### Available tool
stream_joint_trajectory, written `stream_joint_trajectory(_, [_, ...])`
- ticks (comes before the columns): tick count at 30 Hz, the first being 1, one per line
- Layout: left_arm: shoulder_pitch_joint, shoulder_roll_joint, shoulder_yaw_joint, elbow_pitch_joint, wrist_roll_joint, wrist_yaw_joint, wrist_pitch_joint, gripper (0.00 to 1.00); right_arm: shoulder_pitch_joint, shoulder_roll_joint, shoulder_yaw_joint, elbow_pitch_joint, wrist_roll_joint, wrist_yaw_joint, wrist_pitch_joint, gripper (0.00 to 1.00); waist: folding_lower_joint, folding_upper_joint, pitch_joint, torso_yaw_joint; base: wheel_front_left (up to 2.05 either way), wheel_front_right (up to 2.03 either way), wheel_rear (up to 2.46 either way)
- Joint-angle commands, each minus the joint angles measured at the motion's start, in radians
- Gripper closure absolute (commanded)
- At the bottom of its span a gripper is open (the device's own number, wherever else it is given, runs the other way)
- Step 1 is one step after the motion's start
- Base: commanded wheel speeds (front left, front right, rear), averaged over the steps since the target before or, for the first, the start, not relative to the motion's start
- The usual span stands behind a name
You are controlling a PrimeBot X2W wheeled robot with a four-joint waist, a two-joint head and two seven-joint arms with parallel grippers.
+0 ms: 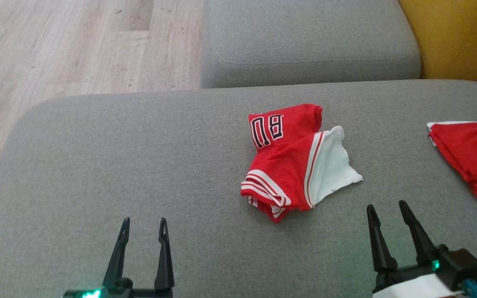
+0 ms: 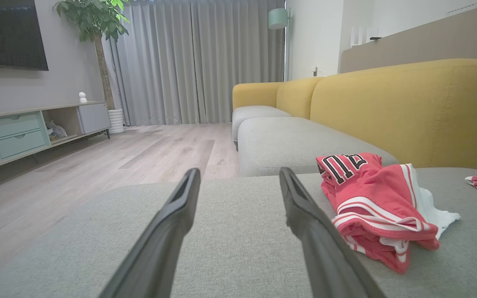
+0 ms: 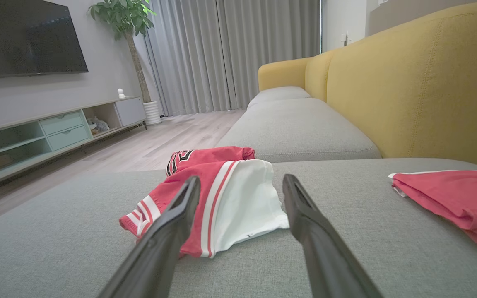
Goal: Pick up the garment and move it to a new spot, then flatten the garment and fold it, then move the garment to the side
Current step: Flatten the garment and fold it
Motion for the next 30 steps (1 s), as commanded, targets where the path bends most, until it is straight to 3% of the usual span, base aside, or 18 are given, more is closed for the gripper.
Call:
stream_joint_trajectory(1, [-0.042,-0.004,0.029,-0.030,0.010,-0.003,-0.005,0.00,-0.024,-0.016,0.023,-0.029,0.008,0.007,-0.004,0.00,0.0000,-0.0001,0.001,0.000,0.00,0.00,0.00])
stream_joint_trajectory(4, [-0.043,-0.004,0.022,-0.023,0.013,-0.013,-0.005,0.00,-0.025,-0.017,0.025,-0.028,0.009,0.007,-0.004,0.00,0.0000,-0.0001,0.004,-0.002,0.00,0.00,0.00])
stream_joint_trajectory(9, [-0.100,0.022,-0.071,0.022,0.087,-0.080,-0.005,0.00,-0.032,-0.021,0.046,-0.033,0.004,0.007,-0.004,0.00,0.0000,-0.0001,0.030,-0.031,0.00,0.00,0.00])
stream_joint_trajectory(19, [-0.324,0.056,-0.280,0.244,0.177,-0.165,-0.005,0.00,-0.070,-0.043,0.071,-0.043,0.009,0.007,-0.004,0.00,0.0000,-0.0001,0.104,-0.174,0.00,0.00,0.00])
stream_joint_trajectory(23, [-0.402,0.056,-0.308,0.348,0.179,-0.153,-0.005,0.00,-0.087,-0.044,0.070,-0.043,0.031,0.007,-0.004,0.00,0.0000,-0.0001,0.137,-0.236,0.00,0.00,0.00])
stream_joint_trajectory(30, [-0.476,0.069,-0.309,0.477,0.183,-0.077,-0.005,0.00,-0.102,-0.040,0.067,-0.046,0.045,0.007,-0.004,0.00,0.0000,-0.0001,0.174,-0.306,0.00,0.00,0.00])
